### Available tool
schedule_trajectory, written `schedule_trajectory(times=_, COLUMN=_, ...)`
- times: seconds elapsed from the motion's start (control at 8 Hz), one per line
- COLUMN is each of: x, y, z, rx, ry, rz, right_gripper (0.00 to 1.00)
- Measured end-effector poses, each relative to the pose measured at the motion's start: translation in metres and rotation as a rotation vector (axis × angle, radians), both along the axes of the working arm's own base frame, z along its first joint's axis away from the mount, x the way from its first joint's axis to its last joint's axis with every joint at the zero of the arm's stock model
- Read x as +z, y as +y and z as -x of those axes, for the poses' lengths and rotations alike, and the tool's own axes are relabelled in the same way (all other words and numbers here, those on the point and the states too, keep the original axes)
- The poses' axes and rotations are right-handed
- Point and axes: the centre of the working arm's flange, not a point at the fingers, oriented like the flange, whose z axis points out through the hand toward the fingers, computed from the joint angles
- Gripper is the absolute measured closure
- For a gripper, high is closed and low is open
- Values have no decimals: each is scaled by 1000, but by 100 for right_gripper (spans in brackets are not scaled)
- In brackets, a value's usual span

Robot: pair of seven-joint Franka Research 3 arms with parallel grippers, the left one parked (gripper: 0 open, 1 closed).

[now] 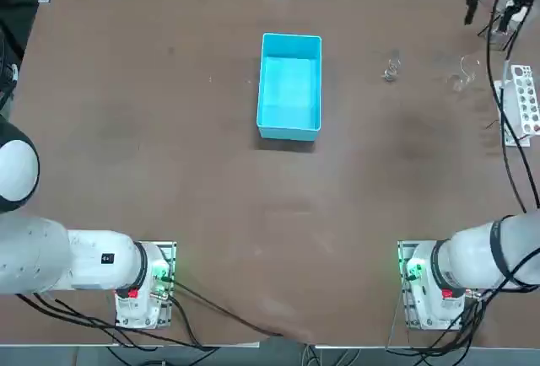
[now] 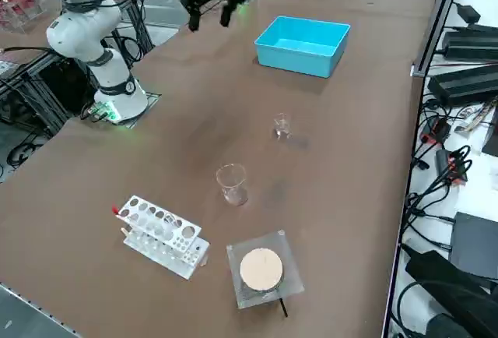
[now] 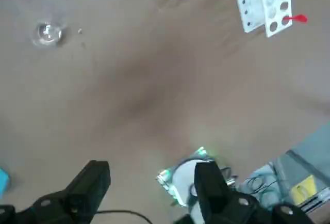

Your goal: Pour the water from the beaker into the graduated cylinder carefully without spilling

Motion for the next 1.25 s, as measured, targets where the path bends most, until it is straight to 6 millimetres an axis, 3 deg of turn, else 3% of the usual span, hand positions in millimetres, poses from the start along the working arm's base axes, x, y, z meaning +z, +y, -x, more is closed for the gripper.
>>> schedule_trajectory(times=0.38, x=-73, y=95, z=-32, rx=-231, ry=-109, rz=273, right_gripper=0)
schedule_trajectory(times=0.62, x=-143, y=174, z=-36, rx=-316, ry=-218, rz=497, right_gripper=0)
schedule_trajectory(times=0.88, x=-220, y=246, z=-26, rx=-353, ry=-377, rz=686, right_gripper=0)
schedule_trajectory(times=1.0, x=-255, y=273, z=-18, rx=-376, ry=-478, rz=765, right_gripper=0)
schedule_trajectory(times=1.25, x=-323, y=288, z=-11, rx=-400, ry=-655, rz=913, right_gripper=0)
